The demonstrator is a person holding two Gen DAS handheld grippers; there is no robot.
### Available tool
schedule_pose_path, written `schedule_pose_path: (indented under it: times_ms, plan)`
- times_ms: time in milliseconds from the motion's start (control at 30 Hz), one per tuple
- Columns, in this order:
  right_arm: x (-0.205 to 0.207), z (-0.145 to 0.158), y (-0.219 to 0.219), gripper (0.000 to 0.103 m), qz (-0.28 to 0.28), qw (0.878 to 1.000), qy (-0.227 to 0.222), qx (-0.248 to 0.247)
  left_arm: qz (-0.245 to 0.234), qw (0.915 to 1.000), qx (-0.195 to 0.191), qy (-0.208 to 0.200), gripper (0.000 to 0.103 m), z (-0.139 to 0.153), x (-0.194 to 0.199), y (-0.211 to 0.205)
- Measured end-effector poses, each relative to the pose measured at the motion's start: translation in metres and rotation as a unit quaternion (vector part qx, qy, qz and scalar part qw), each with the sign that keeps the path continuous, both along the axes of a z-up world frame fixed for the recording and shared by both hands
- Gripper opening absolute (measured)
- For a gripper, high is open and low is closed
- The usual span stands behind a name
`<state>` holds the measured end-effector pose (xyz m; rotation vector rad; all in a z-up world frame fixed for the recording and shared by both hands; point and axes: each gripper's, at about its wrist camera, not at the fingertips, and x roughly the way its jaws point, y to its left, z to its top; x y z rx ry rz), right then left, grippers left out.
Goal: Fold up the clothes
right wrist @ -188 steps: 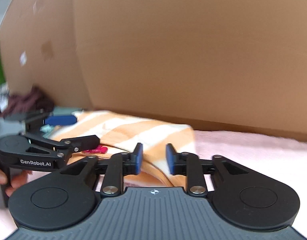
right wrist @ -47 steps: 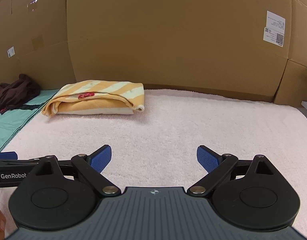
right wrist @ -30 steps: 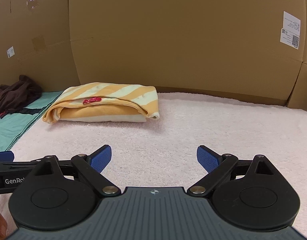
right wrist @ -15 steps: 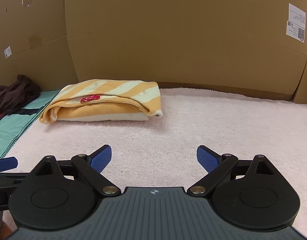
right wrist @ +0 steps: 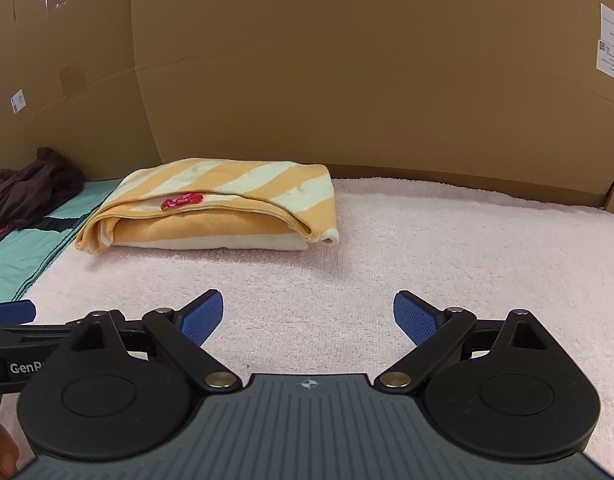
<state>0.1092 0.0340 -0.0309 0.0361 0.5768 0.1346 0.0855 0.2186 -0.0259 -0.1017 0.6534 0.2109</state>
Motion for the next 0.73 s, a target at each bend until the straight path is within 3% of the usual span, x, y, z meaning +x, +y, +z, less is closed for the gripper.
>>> schedule_pose_path:
  times_ms: [167,333,400,733]
  plan:
    - [0.006,-0.004,0.002,0.095,-0.003,1.0,0.006,0.003,0.014,0.9997,0.006,-0.018,0.102,0.0,0.001,0.004]
    - [0.008,-0.005,0.007,0.095,0.004,1.0,0.008,0.002,0.012,0.9984,-0.028,-0.048,0.102,0.004,-0.002,0.015]
    - [0.009,-0.005,0.009,0.095,0.008,1.0,0.007,0.001,0.026,0.9979,-0.017,-0.057,0.102,0.004,-0.002,0.016]
    - [0.018,-0.008,0.016,0.094,0.01,1.0,0.007,-0.002,0.016,0.9988,-0.026,-0.038,0.102,-0.003,0.005,0.017]
